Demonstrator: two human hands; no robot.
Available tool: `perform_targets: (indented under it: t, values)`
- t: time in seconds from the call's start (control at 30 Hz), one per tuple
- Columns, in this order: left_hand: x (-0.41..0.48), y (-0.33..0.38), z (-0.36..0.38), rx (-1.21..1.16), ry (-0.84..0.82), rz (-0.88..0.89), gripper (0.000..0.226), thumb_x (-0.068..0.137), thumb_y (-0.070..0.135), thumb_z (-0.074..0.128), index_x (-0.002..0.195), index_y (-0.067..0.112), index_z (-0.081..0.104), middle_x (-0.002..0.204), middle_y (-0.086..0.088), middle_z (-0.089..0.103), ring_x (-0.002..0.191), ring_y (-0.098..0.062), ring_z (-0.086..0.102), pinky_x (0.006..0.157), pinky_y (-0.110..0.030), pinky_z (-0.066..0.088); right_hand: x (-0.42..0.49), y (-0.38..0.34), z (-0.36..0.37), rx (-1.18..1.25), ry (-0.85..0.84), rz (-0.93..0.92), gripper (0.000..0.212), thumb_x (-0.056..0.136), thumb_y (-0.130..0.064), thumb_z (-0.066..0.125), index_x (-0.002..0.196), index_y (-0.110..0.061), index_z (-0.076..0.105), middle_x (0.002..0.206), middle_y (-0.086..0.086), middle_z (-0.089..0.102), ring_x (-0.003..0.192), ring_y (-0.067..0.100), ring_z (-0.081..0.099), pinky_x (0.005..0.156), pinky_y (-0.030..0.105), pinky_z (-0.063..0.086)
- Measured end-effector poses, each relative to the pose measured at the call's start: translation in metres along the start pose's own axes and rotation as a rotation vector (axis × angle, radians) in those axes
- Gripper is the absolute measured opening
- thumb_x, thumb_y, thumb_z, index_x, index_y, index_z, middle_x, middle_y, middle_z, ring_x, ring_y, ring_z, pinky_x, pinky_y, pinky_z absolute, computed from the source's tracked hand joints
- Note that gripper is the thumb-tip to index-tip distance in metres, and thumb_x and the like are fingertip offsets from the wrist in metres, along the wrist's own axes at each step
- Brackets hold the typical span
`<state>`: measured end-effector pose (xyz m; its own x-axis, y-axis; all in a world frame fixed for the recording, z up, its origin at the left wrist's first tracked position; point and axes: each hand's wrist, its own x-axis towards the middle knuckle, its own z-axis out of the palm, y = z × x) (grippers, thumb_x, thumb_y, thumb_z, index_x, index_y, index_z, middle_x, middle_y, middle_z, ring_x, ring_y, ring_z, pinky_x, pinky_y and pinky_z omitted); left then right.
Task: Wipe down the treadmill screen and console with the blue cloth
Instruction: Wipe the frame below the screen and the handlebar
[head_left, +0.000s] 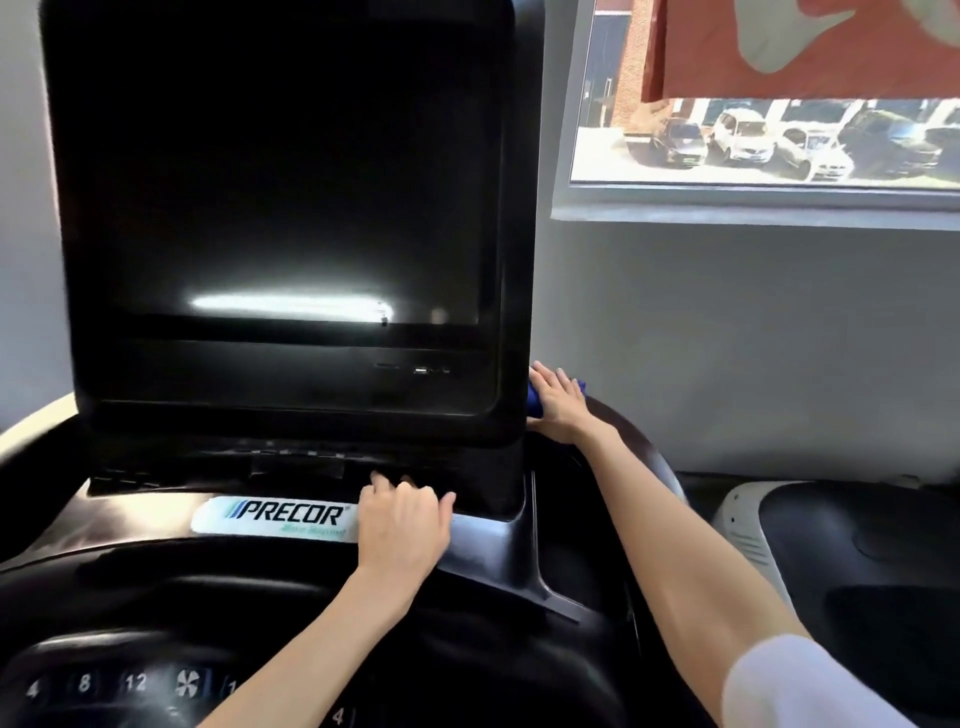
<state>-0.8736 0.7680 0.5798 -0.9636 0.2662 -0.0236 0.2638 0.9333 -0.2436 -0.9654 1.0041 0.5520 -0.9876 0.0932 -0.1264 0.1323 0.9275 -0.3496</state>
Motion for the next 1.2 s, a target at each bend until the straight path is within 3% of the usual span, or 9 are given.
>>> perform_targets:
  t: [0.2,0.33,0.47,0.57,0.67,0.73,0.93,1.07,1.2]
  values:
    - [-0.003,0.001,-0.007,-0.04,-0.025,-0.01,0.054,0.097,0.047,0.032,0.094,0.011,0.072,0.1,-0.011,0.071,0.115,-0.034,0.053,0.09,-0.038,0.04,-0.013,0.012,0.011,0.01,0.157,0.015,0.085,0.085,-0.051,0.057,0.151,-0.022,0.011,0.158,-0.001,0.01,0.145,0.028,0.008,0.117,0.039,0.005]
    - [-0.005,-0.003,-0.007,-0.09,-0.117,-0.034,0.044,0.078,0.046,0.068,0.058,0.007,0.071,0.062,-0.014,0.068,0.081,-0.035,0.067,0.066,-0.037,0.049,-0.041,0.027,0.027,0.039,0.298,0.207,0.084,0.085,-0.058,0.054,0.15,-0.02,0.017,0.157,0.001,0.013,0.145,0.024,0.009,0.116,0.037,0.006]
    - [-0.006,-0.007,-0.006,-0.112,0.024,-0.023,0.046,0.095,0.043,0.043,0.088,0.009,0.073,0.09,-0.011,0.072,0.107,-0.029,0.061,0.084,-0.036,0.045,-0.042,0.027,0.017,0.169,0.261,0.257,0.066,0.091,-0.049,0.05,0.147,-0.022,0.029,0.156,0.002,0.019,0.144,0.026,0.013,0.115,0.036,0.008]
    - [-0.002,-0.013,0.001,-0.104,0.059,0.009,0.038,0.098,0.032,0.034,0.109,0.01,0.064,0.11,-0.01,0.067,0.12,-0.026,0.051,0.091,-0.033,0.04,-0.047,0.01,0.008,0.342,0.205,0.157,0.052,0.094,-0.027,0.055,0.142,-0.019,0.039,0.154,0.004,0.025,0.144,0.027,0.015,0.113,0.04,0.009]
    - [-0.002,-0.021,0.007,-0.174,0.013,0.029,0.037,0.094,0.025,0.036,0.123,0.011,0.055,0.116,-0.01,0.063,0.121,-0.025,0.049,0.092,-0.033,0.039,-0.068,-0.014,0.018,0.422,0.167,-0.006,0.063,0.086,0.001,0.053,0.144,-0.019,0.035,0.155,0.004,0.022,0.145,0.027,0.007,0.115,0.04,0.003]
    - [-0.003,-0.031,0.01,-0.251,0.023,0.071,0.042,0.09,0.022,0.038,0.128,0.014,0.053,0.117,-0.008,0.063,0.121,-0.023,0.049,0.092,-0.033,0.04,-0.079,-0.028,0.023,0.529,0.174,0.028,0.068,0.083,0.007,0.047,0.143,-0.021,0.035,0.156,0.002,0.019,0.145,0.024,0.003,0.117,0.035,0.004]
    - [0.007,-0.068,0.008,-0.508,-0.117,0.116,0.051,0.086,0.016,0.044,0.135,0.027,0.05,0.13,-0.004,0.058,0.123,-0.023,0.051,0.104,-0.032,0.038,-0.13,-0.043,0.04,0.66,0.055,0.238,0.066,0.083,-0.011,0.051,0.144,-0.03,0.036,0.151,-0.01,0.029,0.137,0.017,0.031,0.11,0.027,0.026]
    - [0.004,-0.089,0.007,-0.675,-0.224,0.181,0.056,0.083,0.009,0.043,0.136,0.027,0.05,0.135,-0.008,0.055,0.126,-0.025,0.049,0.108,-0.034,0.037,-0.193,-0.059,0.059,0.906,0.015,0.236,0.071,0.07,-0.021,0.051,0.139,-0.037,0.041,0.149,-0.018,0.028,0.13,0.001,0.031,0.101,0.019,0.024]
    - [-0.011,-0.115,0.011,-0.798,-0.15,0.209,0.052,0.09,0.002,0.04,0.139,0.018,0.047,0.146,-0.007,0.042,0.141,-0.016,0.029,0.115,-0.027,0.02,-0.213,-0.085,0.066,1.169,0.028,0.301,0.069,0.048,-0.041,0.054,0.116,-0.031,0.061,0.129,-0.004,0.052,0.111,0.004,0.043,0.097,0.023,0.03]
